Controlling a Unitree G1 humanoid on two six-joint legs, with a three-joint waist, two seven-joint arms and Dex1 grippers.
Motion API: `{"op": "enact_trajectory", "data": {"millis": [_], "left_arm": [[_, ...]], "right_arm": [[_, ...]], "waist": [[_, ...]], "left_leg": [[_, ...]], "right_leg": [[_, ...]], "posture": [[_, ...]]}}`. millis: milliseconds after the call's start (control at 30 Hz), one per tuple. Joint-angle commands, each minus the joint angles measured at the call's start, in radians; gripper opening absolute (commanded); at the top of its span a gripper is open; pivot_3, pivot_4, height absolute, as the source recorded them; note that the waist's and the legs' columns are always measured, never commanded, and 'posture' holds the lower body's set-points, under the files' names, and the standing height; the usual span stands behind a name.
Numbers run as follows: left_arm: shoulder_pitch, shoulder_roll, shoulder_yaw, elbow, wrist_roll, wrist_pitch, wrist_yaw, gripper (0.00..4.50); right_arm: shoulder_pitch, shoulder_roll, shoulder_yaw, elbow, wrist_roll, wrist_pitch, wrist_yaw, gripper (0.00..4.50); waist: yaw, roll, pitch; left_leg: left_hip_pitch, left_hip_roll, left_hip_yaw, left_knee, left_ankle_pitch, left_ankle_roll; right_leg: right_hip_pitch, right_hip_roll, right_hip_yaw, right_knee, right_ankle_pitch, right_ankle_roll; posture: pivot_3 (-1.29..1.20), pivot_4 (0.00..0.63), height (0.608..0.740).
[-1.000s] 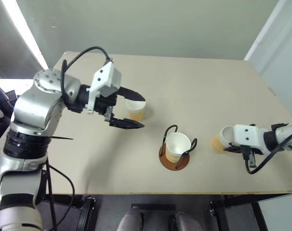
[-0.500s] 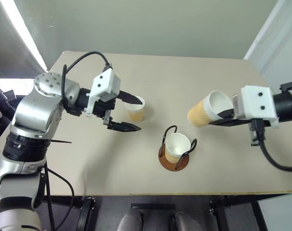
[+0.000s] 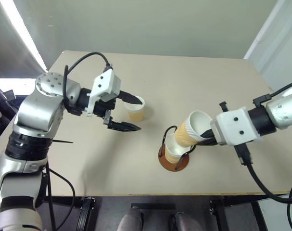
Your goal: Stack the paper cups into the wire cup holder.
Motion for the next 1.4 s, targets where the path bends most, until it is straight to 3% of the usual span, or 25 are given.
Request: {"op": "enact_trajectory", "data": {"millis": [33,533,633,967,1267,1400], "left_arm": [[-0.024,0.007,0.01,-0.032,-0.014,-0.008,-0.026,4.5],[-0.046,0.001,0.015,-0.045,-0.02,0.017,-0.039,4.5],[-0.051,-0.002,0.013,-0.04,-0.018,0.016,-0.038,4.5],[-0.053,-0.005,0.009,-0.031,-0.001,0.001,-0.03,4.5],[-0.051,-0.005,-0.073,0.059,0.249,-0.24,0.077,4.5],[-0.089,-0.051,-0.104,0.116,0.331,-0.293,0.142,4.5]], "right_arm": [[-0.016,0.011,0.008,0.008,-0.035,-0.036,0.013,0.03],[-0.008,0.064,0.051,0.023,-0.097,-0.081,0.049,0.03],[-0.016,0.079,0.05,0.024,-0.091,-0.074,0.049,0.61],[-0.062,0.143,0.015,0.048,-0.067,-0.016,0.006,4.11],[-0.096,0.22,-0.153,0.066,0.134,0.214,-0.126,4.11],[-0.092,0.215,-0.204,0.069,0.191,0.273,-0.173,4.11]], "waist": [[0.0,0.0,0.0],[-0.001,0.0,0.0],[-0.001,0.0,0.0],[-0.001,0.0,0.0],[-0.001,0.0,0.0],[0.001,0.0,0.0]], "left_leg": [[0.0,0.0,0.0,0.0,0.0,0.0],[0.0,0.0,0.0,0.0,0.0,0.0],[0.0,0.0,0.0,0.0,0.0,0.0],[0.0,0.0,0.0,0.0,0.0,0.0],[0.0,0.0,0.0,0.0,0.0,0.0],[-0.001,0.0,-0.001,-0.001,0.0,0.0]], "right_leg": [[0.0,0.0,0.0,0.0,0.0,0.0],[0.0,0.0,0.0,0.0,0.0,0.0],[0.0,0.0,0.0,0.0,0.0,0.0],[0.0,0.0,0.0,0.0,0.0,0.0],[0.0,0.0,0.0,0.0,0.0,-0.001],[0.0,0.0,-0.001,-0.002,0.0,-0.001]], "posture": [[0.0,0.15,0.74],[0.0,0.15,0.74],[0.0,0.15,0.74],[0.0,0.15,0.74],[0.0,0.15,0.74],[0.0,0.15,0.74]]}}
